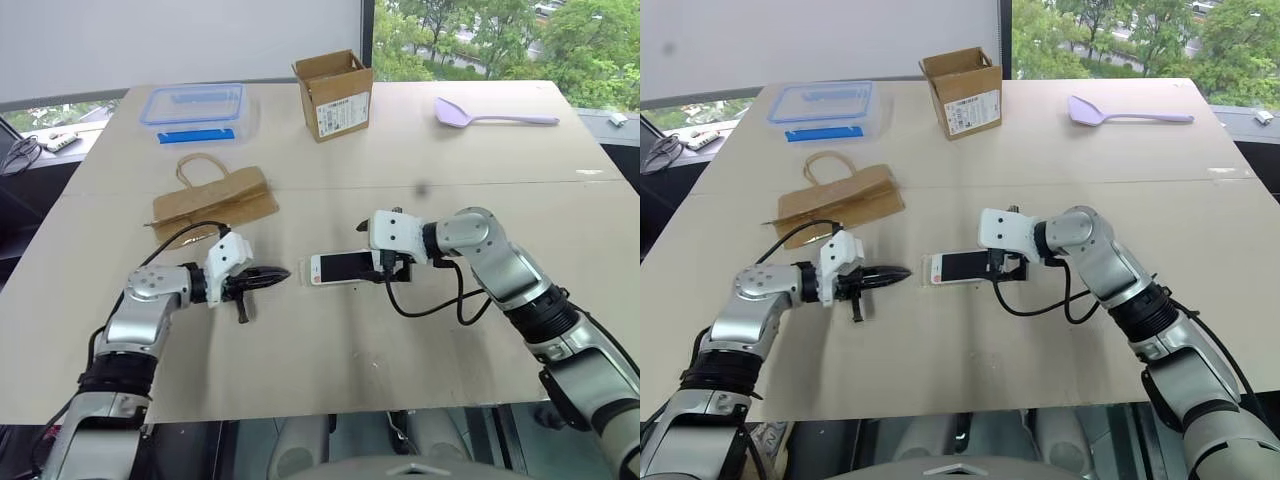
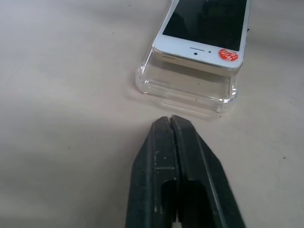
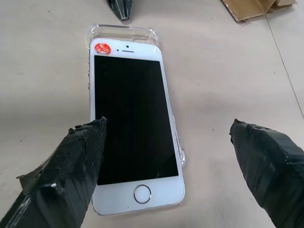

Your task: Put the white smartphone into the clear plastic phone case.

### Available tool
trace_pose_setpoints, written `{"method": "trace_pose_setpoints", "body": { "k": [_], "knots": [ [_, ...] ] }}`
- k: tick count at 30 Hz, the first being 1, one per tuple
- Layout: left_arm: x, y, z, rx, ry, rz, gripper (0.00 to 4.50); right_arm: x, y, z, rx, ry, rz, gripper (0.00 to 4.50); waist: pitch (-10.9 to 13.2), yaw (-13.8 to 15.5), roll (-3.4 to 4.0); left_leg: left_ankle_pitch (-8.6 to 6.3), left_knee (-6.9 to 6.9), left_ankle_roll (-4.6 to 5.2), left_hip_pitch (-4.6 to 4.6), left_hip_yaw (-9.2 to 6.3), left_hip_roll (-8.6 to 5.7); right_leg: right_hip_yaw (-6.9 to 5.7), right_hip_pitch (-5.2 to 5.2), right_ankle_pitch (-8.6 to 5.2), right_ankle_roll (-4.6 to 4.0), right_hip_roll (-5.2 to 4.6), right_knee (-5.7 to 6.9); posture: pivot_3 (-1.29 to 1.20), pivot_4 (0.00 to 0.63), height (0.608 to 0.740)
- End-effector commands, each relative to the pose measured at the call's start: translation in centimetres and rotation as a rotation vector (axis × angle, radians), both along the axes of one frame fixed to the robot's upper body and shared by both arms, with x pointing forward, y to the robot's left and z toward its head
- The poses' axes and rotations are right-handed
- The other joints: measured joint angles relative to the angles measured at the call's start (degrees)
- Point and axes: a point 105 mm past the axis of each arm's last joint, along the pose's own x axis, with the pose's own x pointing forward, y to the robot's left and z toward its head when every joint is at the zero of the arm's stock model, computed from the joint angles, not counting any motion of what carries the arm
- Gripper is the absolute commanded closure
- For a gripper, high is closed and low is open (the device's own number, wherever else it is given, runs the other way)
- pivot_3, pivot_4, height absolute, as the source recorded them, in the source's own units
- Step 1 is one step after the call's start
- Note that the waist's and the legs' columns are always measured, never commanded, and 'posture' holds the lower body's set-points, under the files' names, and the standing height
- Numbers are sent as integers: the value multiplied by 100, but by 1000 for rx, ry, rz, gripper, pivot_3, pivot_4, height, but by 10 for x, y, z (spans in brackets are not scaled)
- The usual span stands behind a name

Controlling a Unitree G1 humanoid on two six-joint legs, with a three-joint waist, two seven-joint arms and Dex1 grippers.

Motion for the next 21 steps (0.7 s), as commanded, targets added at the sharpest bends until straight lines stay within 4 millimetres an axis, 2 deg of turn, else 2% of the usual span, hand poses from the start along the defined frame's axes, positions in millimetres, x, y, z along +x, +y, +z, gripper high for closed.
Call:
{"method": "trace_pose_setpoints", "body": {
  "k": [1, 5, 12, 19, 21],
  "knots": [
    [5, -10, 10, -10, -40, -27, 4454, -3, 3, 14, 38, -37, 18, 0, 0, 16, 0, 0, 0, 0, 0, 1, 0, 1, 0, 0, 0, -1, 0, 0, 150, 740],
    [2, -28, 6, -29, -28, -91, 4454, -5, -3, 18, 48, -26, 8, 0, 0, 27, 0, 0, 0, 0, -1, 3, -2, 2, 0, 1, 1, -2, -1, 0, 150, 740],
    [2, -49, 8, -51, -18, -159, 4454, -11, -17, 19, 49, 0, -21, 0, 0, 27, -1, 0, 0, 0, -3, 0, -4, 2, 1, 0, 1, -1, -2, 0, 150, 740],
    [13, -69, 6, -57, -34, -181, 4454, -16, -29, 20, 40, 6, -44, 0, 0, 41, -2, 0, 1, 0, -4, 0, -4, 2, 1, 0, 2, -2, -3, 0, 150, 740],
    [20, -73, 5, -49, -49, -172, 4454, -14, -33, 14, -3, -20, -63, 0, 1, 42, -3, 0, 2, 0, -3, 1, -6, 2, 2, 0, 3, -2, -3, 0, 150, 740]
  ]
}}
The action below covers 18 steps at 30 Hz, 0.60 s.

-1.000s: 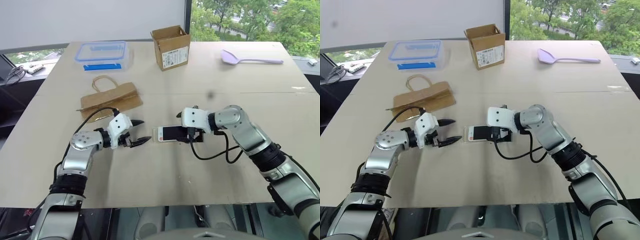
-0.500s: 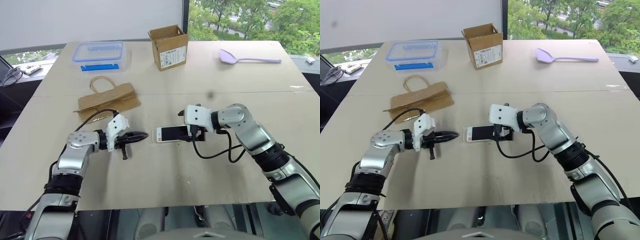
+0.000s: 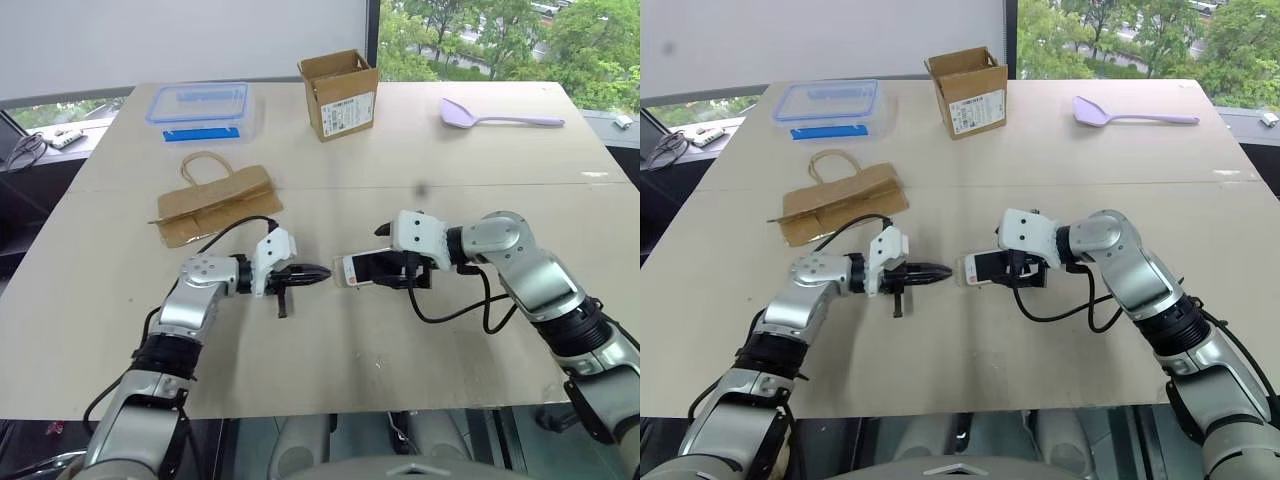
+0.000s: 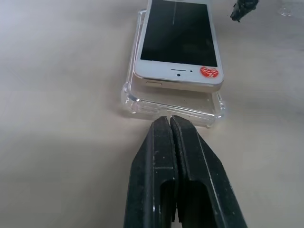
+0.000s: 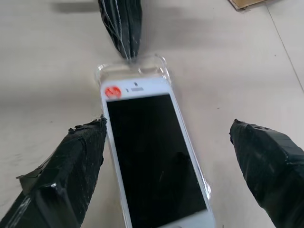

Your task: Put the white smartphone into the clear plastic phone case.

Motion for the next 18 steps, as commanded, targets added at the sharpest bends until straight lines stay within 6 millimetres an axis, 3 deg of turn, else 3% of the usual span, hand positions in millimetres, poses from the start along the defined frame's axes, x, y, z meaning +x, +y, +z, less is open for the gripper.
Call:
{"method": "trace_pose_setpoints", "body": {
  "k": [1, 8, 14, 18],
  "knots": [
    [10, -6, 5, 11, -50, 7, 4454, 2, -6, 6, -35, -79, -15, 0, 0, -1, -1, 0, 0, 0, 0, 0, 0, 0, 0, 0, 0, 1, 0, 0, 150, 740],
    [16, -6, 6, 16, -65, 9, 4454, 5, -4, 2, -53, -89, -29, 0, 0, -20, -1, 0, 0, 0, 1, 0, 1, 0, -1, 0, 0, 2, 1, 0, 150, 740],
    [17, 1, 7, 16, -69, 38, 4454, 22, -10, -11, -115, -130, -81, 0, 0, -20, -2, 0, 1, 0, 1, 2, 0, 1, 0, 1, 0, 1, 1, 0, 150, 740],
    [17, 5, 7, 14, -72, 55, 4454, 27, -9, -6, -112, -146, -67, 0, 0, -35, -1, 0, 1, 0, 2, 2, 1, 2, 0, 1, 0, 2, 2, 0, 150, 740]
  ]
}}
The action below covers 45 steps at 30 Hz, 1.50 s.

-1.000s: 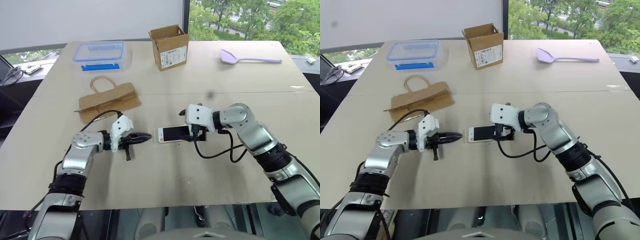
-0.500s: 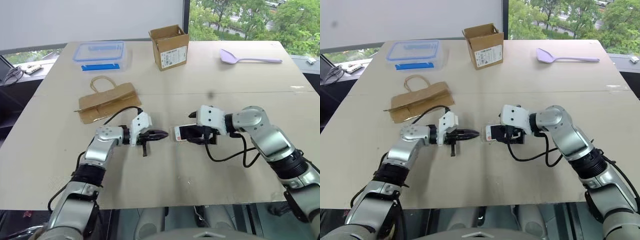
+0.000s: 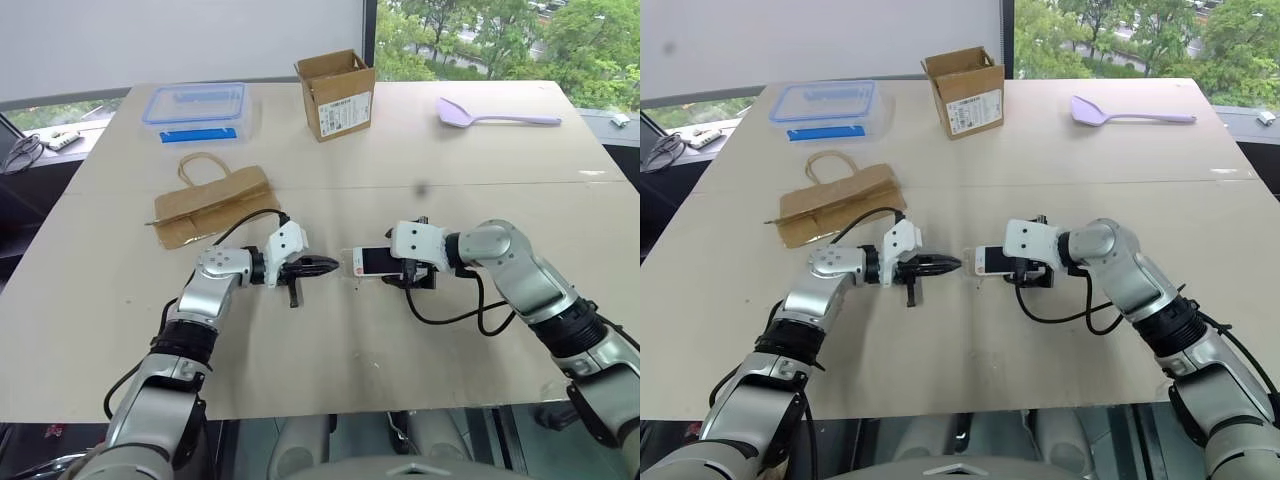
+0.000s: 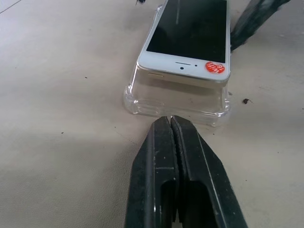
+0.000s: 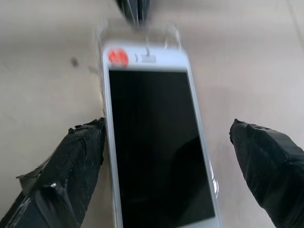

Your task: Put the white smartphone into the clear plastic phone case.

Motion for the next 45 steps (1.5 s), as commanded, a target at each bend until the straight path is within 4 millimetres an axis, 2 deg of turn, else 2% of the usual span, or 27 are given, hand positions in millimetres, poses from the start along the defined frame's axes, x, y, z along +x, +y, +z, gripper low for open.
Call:
{"method": "trace_pose_setpoints", "body": {
  "k": [1, 6, 9, 18, 22, 25, 31, 33, 41, 45],
  "knots": [
    [3, 9, 9, -8, -39, 35, 4454, 6, 5, 22, 22, -78, 30, 0, 0, -8, 0, 0, 0, 0, 0, 0, 0, 0, 0, 0, 0, 0, 1, 0, 150, 740],
    [2, 10, 10, -15, -39, 42, 4454, -11, 19, 43, 198, 19, 88, 0, 0, -6, 0, 0, 0, 0, -1, -2, 1, -1, 0, 0, 0, 1, 1, 0, 150, 740],
    [2, 10, 10, -18, -38, 43, 4454, -16, 16, 57, 262, 42, 78, 0, 0, 7, 0, 0, 0, 0, -2, -3, 0, 0, 0, 0, 0, 0, 0, 0, 150, 740],
    [1, 7, 14, -43, -41, 39, 4454, 13, -46, 56, 54, -112, -106, 0, 0, 20, 0, 0, 0, 0, -2, -2, -1, -1, 1, 0, 0, -2, -3, 0, 150, 740],
    [-15, 9, 23, -103, -6, -20, 4454, 23, -66, 50, -10, -135, -161, 0, 1, -8, -1, 0, -1, 0, -1, 5, 1, 5, 0, 0, -1, -2, -3, 0, 150, 740],
    [-21, 14, 26, -118, 1, -21, 4500, 21, -66, 47, 25, -94, -167, 784, 1, -11, 0, 0, -1, 0, -1, 5, 3, 4, -1, 0, -1, -1, -3, 0, 150, 740],
    [-25, 19, 29, -119, 3, 4, 4500, 16, -71, 37, 16, -53, -167, 3785, 1, 18, -1, 0, -1, 0, -2, 7, 5, 5, 0, 0, -1, -3, -7, 0, 150, 740],
    [-25, 21, 27, -113, 9, 13, 4500, 13, -72, 32, -3, -36, -160, 4433, 1, 21, -1, 0, -1, 0, -3, 7, 4, 5, 0, 0, -1, -3, -7, 0, 150, 740],
    [-26, 27, 22, -86, 19, 29, 4500, 6, -79, 20, -53, 3, -147, 4433, 1, 15, -1, 0, -1, 0, -2, 7, 4, 4, 0, 0, -1, -2, -7, 0, 150, 740],
    [-25, 28, 21, -80, 21, 36, 4500, 4, -71, 20, -24, 15, -130, 4433, 1, 14, -1, 0, -1, 0, -2, 7, 5, 5, 0, 0, -1, -1, -7, 0, 150, 740]
  ]
}}
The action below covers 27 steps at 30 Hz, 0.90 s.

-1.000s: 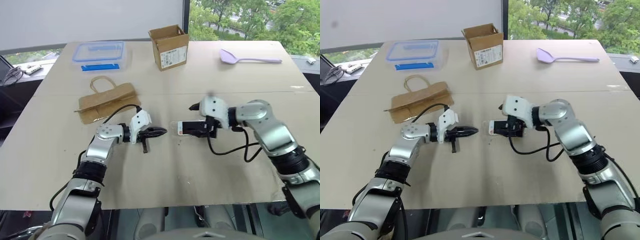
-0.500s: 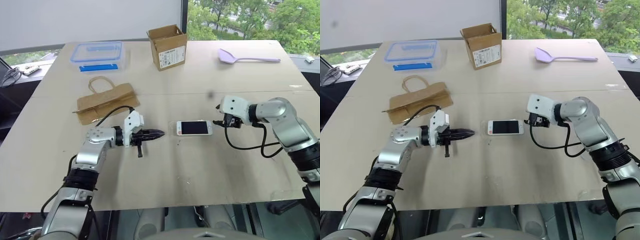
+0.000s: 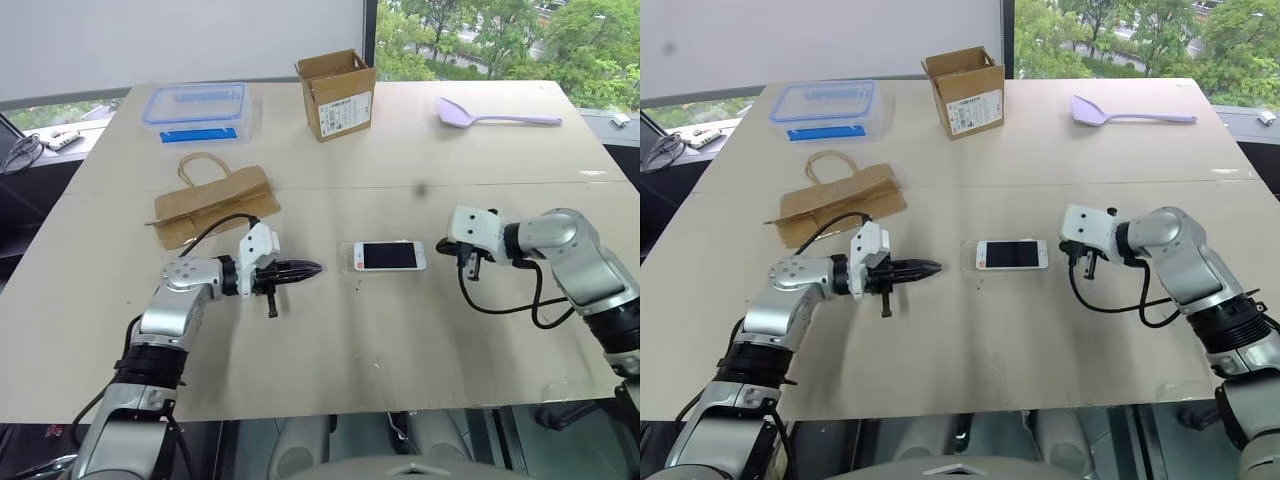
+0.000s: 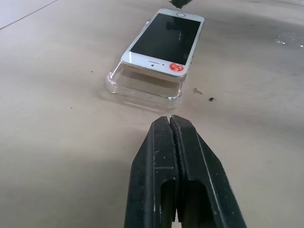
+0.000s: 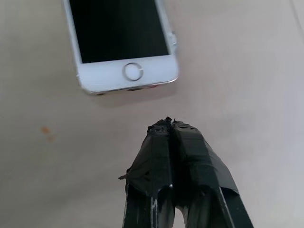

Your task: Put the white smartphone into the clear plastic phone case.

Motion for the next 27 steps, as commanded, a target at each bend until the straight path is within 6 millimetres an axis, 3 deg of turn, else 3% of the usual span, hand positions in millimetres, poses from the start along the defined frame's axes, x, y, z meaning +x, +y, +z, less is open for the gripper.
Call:
{"method": "trace_pose_setpoints", "body": {
  "k": [1, 19, 24, 27],
  "knots": [
    [0, 4, 6, 9, -29, 5, 4500, -3, 10, 13, 32, -39, 42, 4433, 0, -1, 0, 0, 0, 0, 0, 1, 0, 0, 0, 0, 0, 0, 0, 0, 150, 740],
    [-3, -5, 15, 8, -38, 11, 4500, 3, 30, 13, 92, -61, 80, 4433, 0, 2, 0, 0, 0, 0, 0, 0, 1, 0, 0, 0, 0, 0, 1, 0, 150, 740],
    [-3, -9, 19, 7, -39, 12, 4500, 9, 19, 33, 142, -85, 46, 4433, 0, 0, 0, 0, 0, 0, 1, 1, 0, 0, 0, 0, 0, 1, 1, 0, 150, 740],
    [-3, -10, 20, 6, -35, 12, 4500, -4, 31, 50, 254, -25, 106, 4433, 0, 5, 0, 0, 0, 0, 0, -1, 1, 0, 0, 0, 0, 0, 0, 0, 150, 740]
  ]
}}
